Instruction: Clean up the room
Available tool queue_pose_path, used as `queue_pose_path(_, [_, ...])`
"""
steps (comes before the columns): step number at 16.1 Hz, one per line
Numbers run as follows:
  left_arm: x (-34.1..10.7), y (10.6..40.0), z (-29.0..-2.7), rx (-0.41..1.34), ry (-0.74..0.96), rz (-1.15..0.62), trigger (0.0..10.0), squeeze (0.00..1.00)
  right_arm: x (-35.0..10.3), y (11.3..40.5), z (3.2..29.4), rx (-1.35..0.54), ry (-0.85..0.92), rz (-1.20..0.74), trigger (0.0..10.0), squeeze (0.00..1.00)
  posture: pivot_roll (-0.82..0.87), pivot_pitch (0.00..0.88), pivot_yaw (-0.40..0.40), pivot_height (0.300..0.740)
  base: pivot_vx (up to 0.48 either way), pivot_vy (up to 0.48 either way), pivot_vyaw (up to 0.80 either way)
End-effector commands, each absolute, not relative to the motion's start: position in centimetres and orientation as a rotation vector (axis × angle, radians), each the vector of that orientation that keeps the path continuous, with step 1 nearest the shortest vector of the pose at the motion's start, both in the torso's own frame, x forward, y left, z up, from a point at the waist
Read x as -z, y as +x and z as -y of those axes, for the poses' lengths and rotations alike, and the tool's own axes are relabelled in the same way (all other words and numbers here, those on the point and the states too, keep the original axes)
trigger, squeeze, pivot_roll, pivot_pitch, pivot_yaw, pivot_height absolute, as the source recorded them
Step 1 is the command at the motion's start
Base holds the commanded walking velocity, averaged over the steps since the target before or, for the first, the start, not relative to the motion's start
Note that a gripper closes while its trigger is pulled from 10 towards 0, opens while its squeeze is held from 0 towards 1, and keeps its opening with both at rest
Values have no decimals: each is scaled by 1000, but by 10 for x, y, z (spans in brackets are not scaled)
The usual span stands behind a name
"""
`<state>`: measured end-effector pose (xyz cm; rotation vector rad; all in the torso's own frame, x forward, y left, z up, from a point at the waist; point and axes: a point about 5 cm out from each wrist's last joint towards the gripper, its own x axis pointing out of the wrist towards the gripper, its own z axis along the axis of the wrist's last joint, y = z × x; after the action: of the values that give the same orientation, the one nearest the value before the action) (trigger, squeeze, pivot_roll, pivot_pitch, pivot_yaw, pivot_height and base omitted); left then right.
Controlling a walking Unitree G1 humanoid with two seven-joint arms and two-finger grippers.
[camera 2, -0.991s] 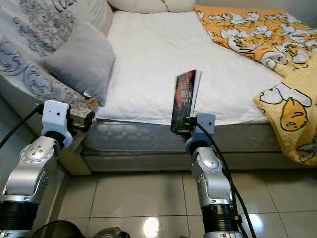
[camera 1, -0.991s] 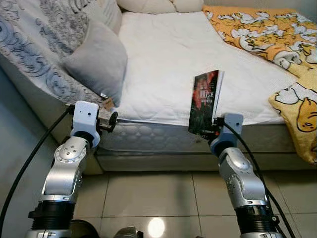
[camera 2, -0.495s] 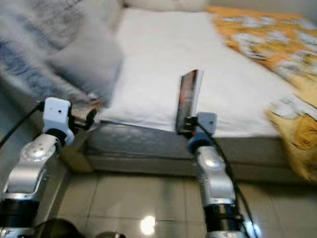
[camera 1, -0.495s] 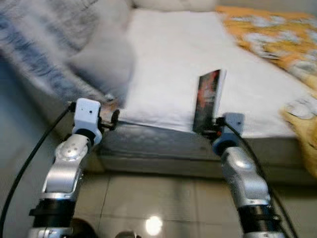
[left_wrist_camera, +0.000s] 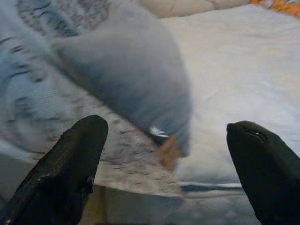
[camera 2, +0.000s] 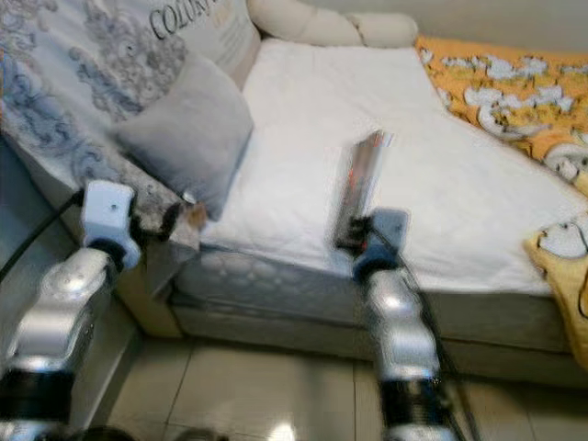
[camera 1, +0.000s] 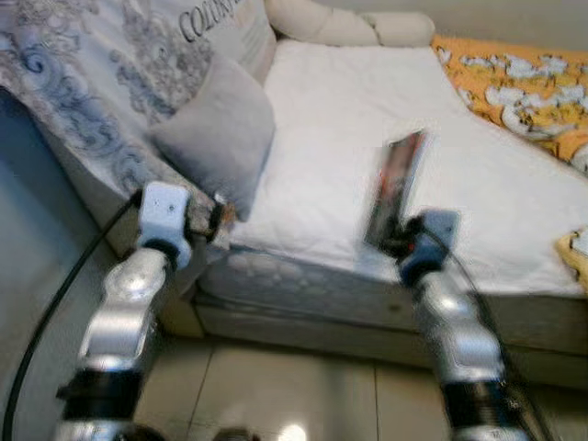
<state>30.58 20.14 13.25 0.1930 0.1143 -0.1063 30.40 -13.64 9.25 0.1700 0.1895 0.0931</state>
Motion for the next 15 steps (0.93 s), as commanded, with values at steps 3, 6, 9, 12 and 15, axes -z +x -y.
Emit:
queue_pose_path(3, [-135,307,-196,120,190,-101,10000,0,-104,308,141,-93,148,-135,10000,0,106,0,-4,740,347,0,0])
queue_pose_path(6, [-134,306,-196,121,189,-102,10000,0,-103,307,141,-97,145,-138,10000,0,107,0,-7,740,351,0,0])
queue_pose_path(9, [-133,306,-195,124,189,-102,10000,0,-102,306,140,-101,141,-140,10000,0,107,0,-6,740,366,0,0])
queue_pose_path(12, [-132,305,-195,125,190,-102,10000,0,-101,305,140,-103,138,-140,10000,0,107,0,-6,740,365,0,0])
queue_pose_path(15, [-132,305,-195,125,190,-103,10000,0,-100,304,139,-107,133,-142,10000,0,106,0,-5,740,373,0,0])
